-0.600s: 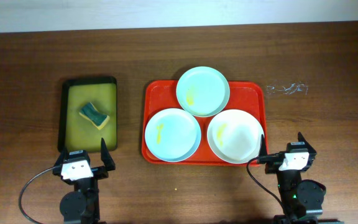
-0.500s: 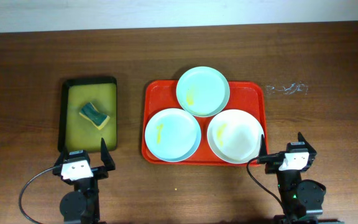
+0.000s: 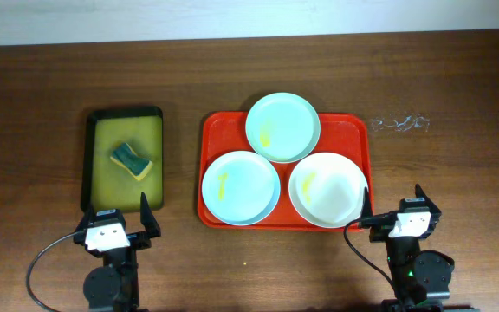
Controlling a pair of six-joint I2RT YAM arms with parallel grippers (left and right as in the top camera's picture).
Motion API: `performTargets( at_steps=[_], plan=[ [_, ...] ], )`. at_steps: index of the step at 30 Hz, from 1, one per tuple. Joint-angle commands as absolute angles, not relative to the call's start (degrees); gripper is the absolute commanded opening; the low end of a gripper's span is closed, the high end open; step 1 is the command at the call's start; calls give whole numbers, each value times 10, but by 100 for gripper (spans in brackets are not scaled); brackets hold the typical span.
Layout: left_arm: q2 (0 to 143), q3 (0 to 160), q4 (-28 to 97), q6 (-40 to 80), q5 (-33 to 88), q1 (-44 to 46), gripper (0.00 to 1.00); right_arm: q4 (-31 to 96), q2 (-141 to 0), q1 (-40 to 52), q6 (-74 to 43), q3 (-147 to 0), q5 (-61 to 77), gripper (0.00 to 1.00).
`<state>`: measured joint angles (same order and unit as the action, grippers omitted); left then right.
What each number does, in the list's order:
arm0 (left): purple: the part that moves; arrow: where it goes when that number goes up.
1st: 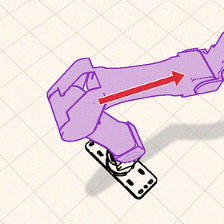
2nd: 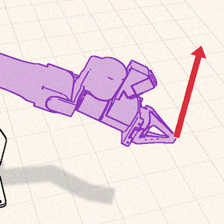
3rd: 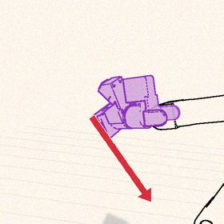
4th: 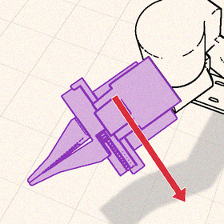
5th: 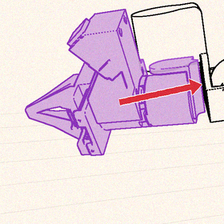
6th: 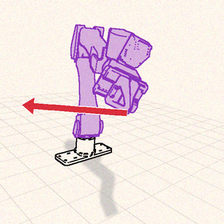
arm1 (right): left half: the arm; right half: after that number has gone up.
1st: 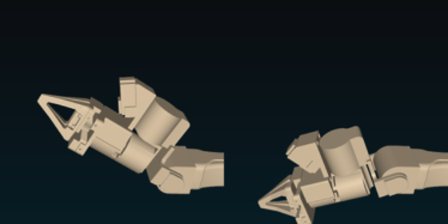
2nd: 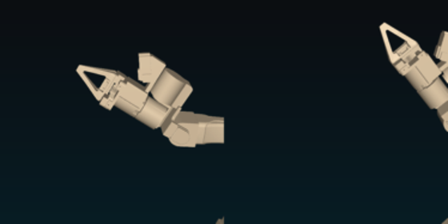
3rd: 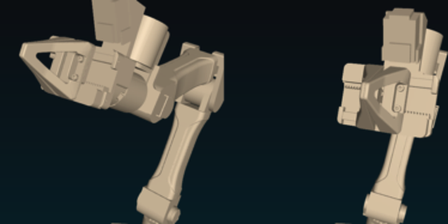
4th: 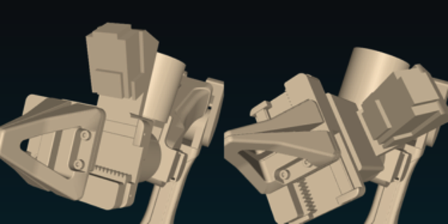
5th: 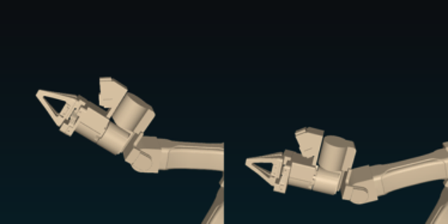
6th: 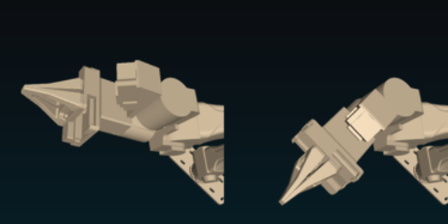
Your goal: Clean dirty plates on tray and stack at the side
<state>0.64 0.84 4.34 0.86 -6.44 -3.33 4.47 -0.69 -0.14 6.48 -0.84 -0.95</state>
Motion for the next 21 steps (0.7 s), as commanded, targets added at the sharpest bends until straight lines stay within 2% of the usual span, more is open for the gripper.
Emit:
performTargets(
  at_steps=[1, 12, 14, 15, 16, 17, 18, 19, 21],
  plan=[
    [10, 5, 43, -3, -58, -31, 99, 46, -4, -5, 69, -3, -6, 99],
    [10, 5, 43, -3, -58, -31, 99, 46, -4, -5, 69, -3, -6, 99],
    [10, 5, 19, -2, -21, -31, 99, 46, -4, -5, 69, -3, -6, 99],
    [10, 5, 29, -2, 81, -31, 99, 46, -4, -5, 69, -3, -6, 99],
    [10, 5, 26, 12, 242, -31, 99, 46, -4, -5, 69, -3, -6, 99],
    [10, 5, -11, 24, 434, -31, 99, 46, -4, -5, 69, -3, -6, 98],
    [10, 5, -59, 23, 560, -31, 99, 46, -4, -5, 69, -3, -6, 99],
    [10, 5, -116, 23, 634, -31, 99, 46, -4, -5, 69, -3, -6, 99],
    [10, 6, -284, 35, 665, -31, 99, 46, -4, -5, 69, -3, -6, 99]
  ],
)
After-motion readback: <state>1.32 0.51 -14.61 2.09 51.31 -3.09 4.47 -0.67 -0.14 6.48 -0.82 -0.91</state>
